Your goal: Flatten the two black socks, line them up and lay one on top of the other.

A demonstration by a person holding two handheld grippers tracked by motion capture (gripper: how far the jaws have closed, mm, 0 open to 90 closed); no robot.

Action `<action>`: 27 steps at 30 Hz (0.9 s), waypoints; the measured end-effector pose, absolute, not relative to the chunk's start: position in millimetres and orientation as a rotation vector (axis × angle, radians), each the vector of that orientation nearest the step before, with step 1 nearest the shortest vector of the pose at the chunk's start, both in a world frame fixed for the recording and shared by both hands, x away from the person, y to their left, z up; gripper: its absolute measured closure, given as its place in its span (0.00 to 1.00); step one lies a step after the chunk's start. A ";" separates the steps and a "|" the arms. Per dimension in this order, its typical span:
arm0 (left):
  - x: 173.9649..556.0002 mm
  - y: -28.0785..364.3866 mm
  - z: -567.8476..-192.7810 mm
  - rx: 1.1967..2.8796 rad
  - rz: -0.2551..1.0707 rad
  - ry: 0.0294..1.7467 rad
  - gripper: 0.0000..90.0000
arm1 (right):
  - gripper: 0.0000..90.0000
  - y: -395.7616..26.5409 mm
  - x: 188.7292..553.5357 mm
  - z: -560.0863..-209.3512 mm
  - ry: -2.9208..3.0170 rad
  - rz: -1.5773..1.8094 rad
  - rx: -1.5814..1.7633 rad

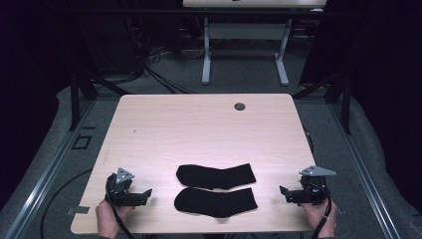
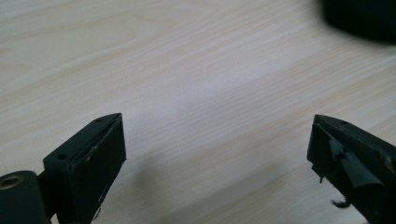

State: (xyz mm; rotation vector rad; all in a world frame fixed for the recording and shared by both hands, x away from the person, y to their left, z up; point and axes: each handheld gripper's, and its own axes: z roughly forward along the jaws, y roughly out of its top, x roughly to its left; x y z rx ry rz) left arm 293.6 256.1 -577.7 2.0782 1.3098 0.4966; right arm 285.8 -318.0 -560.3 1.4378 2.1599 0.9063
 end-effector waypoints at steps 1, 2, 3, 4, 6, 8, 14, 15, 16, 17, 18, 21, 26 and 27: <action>293.2 257.4 -580.3 2.072 0.502 1.312 0.04 | 0.00 -320.0 285.9 -563.8 2.163 0.892 1.444; 292.6 258.6 -582.4 2.069 0.512 1.316 0.04 | 0.00 -321.7 285.6 -567.5 2.160 0.887 1.453; 292.2 259.6 -584.3 2.059 0.514 1.324 0.03 | 0.00 -323.8 285.7 -570.9 2.160 0.881 1.459; 291.8 260.4 -585.9 2.054 0.512 1.332 0.03 | 0.00 -325.4 285.8 -573.8 2.164 0.869 1.465; 291.2 261.9 -588.6 2.048 0.519 1.336 0.02 | 0.00 -327.6 285.1 -579.2 2.152 0.866 1.469; 290.0 261.8 -591.1 2.032 0.546 1.335 0.02 | 0.00 -329.4 284.7 -582.9 2.150 0.845 1.467; 291.5 262.9 -593.0 2.025 0.552 1.323 0.00 | 0.00 -332.9 283.9 -588.3 2.138 0.872 1.447; 292.2 263.1 -593.1 2.025 0.553 1.323 0.00 | 0.00 -333.3 284.3 -588.9 2.134 0.881 1.441; 293.1 263.2 -593.1 2.025 0.553 1.322 0.00 | 0.00 -333.8 284.5 -589.3 2.134 0.883 1.435; 293.7 263.2 -593.3 2.021 0.552 1.323 0.00 | 0.00 -334.1 284.6 -589.5 2.132 0.889 1.436; 294.1 263.2 -593.3 2.021 0.554 1.323 0.00 | 0.00 -334.0 284.3 -589.7 2.130 0.891 1.435; 294.3 263.3 -593.2 2.026 0.554 1.322 0.00 | 0.00 -334.1 283.9 -590.1 2.123 0.892 1.434; 294.3 263.2 -593.2 2.026 0.555 1.321 0.00 | 0.00 -334.2 283.8 -590.2 2.123 0.893 1.433; 294.3 263.2 -593.2 2.026 0.555 1.321 0.00 | 0.00 -334.1 283.9 -590.2 2.123 0.893 1.433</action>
